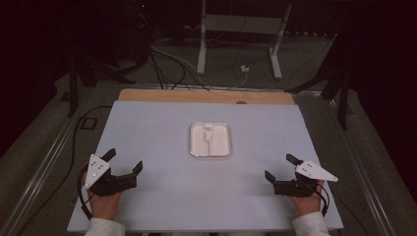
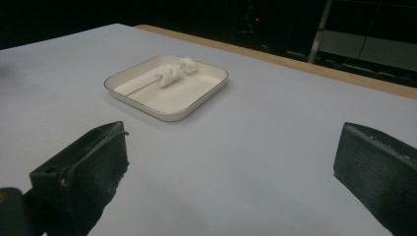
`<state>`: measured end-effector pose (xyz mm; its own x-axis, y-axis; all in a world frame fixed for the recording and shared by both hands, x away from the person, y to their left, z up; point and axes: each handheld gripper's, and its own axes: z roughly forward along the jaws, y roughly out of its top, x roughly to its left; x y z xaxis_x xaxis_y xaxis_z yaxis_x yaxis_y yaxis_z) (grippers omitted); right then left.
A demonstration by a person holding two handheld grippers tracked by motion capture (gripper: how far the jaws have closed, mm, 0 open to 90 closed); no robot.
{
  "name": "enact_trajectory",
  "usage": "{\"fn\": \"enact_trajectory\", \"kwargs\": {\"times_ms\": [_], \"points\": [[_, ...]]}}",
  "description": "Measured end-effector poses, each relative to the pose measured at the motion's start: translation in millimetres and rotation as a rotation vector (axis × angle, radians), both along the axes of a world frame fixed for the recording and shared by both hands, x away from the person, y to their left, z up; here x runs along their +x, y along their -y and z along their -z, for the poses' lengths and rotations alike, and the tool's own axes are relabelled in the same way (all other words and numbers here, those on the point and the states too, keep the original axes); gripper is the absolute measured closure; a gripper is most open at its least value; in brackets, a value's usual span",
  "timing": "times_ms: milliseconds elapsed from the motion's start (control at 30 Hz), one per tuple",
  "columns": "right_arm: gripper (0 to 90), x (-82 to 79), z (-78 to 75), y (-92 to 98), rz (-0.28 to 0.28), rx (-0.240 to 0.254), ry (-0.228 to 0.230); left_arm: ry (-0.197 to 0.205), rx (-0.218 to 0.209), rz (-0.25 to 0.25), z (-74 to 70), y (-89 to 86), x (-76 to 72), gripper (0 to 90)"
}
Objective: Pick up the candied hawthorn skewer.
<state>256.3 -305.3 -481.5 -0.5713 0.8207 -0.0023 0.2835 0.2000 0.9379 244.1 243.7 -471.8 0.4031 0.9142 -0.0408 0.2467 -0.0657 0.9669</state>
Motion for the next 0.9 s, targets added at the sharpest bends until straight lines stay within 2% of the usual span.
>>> {"fn": "enact_trajectory", "kwargs": {"times_ms": [100, 167, 300, 433, 500, 567, 900], "points": [[0.0, -0.9, -0.4, 0.6, 0.007, 0.005, 0.003, -0.005, -0.006, -0.005, 0.4, -0.4, -0.3, 0.6], [0.0, -1.2, -0.7, 0.3, 0.006, 0.010, 0.001, -0.014, 0.005, -0.013, 0.7, 0.8, -1.4, 0.6], [0.0, -1.7, -0.8, -0.8, 0.007, 0.013, -0.002, -0.002, 0.022, 0.002, -0.3, 3.6, -1.3, 0.5], [0.0, -1.0, 0.7, -1.1, 0.009, 0.015, -0.005, 0.007, -0.007, 0.011, -8.2, 5.0, 3.4, 0.5], [0.0, -0.6, 1.3, -0.7, 0.014, 0.015, -0.008, -0.022, -0.014, 0.002, -14.3, 5.7, 6.3, 0.6], [0.0, -0.8, 1.4, 0.0, 0.021, 0.014, -0.008, -0.044, -0.038, 0.010, -19.9, 6.2, 9.6, 0.5], [0.0, -0.5, 1.7, 2.1, 0.036, 0.013, -0.005, -0.054, -0.009, 0.075, -35.9, 30.0, 29.8, 0.5]]}}
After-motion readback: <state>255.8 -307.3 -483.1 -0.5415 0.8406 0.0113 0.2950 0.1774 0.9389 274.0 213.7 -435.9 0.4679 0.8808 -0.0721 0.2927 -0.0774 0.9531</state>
